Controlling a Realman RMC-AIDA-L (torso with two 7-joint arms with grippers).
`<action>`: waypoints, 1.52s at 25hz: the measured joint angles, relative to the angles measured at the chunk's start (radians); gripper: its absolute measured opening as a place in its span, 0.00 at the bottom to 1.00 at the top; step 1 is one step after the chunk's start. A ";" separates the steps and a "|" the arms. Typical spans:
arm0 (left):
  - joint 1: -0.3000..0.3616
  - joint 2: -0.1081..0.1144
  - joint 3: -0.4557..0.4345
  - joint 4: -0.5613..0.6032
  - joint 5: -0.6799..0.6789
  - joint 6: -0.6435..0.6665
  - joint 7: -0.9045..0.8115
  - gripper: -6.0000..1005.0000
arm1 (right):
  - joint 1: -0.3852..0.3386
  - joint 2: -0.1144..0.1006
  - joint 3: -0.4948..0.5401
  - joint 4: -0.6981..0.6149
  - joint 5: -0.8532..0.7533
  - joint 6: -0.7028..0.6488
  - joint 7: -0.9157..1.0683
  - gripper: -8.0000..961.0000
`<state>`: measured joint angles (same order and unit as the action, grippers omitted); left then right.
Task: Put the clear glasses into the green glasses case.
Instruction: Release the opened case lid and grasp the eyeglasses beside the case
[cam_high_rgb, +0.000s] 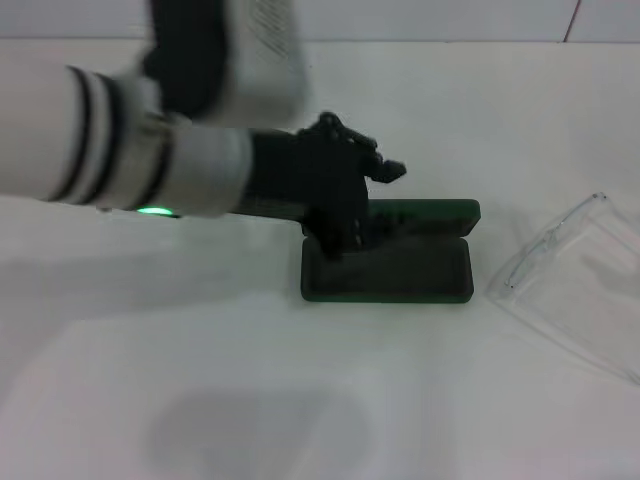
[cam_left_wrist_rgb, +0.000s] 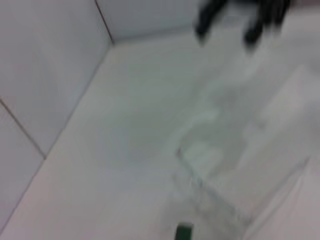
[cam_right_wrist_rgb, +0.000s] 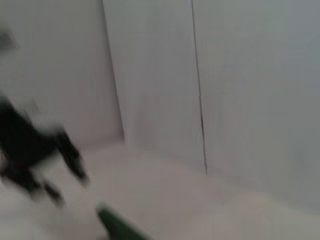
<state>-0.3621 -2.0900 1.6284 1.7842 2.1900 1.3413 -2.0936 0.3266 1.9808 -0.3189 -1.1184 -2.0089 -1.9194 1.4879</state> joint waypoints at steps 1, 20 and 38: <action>0.010 0.000 -0.035 0.002 -0.050 0.020 0.012 0.42 | 0.010 0.011 -0.012 -0.052 -0.041 0.006 0.026 0.90; 0.141 0.002 -0.497 -0.562 -0.637 0.269 0.341 0.08 | 0.412 -0.077 -0.697 -0.421 -0.523 -0.091 0.200 0.78; 0.135 -0.004 -0.505 -0.740 -0.742 0.261 0.492 0.05 | 0.464 0.041 -1.086 -0.093 -0.708 0.268 -0.208 0.76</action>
<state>-0.2270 -2.0938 1.1236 1.0441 1.4480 1.6018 -1.6020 0.7907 2.0217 -1.4049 -1.2111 -2.7170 -1.6510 1.2798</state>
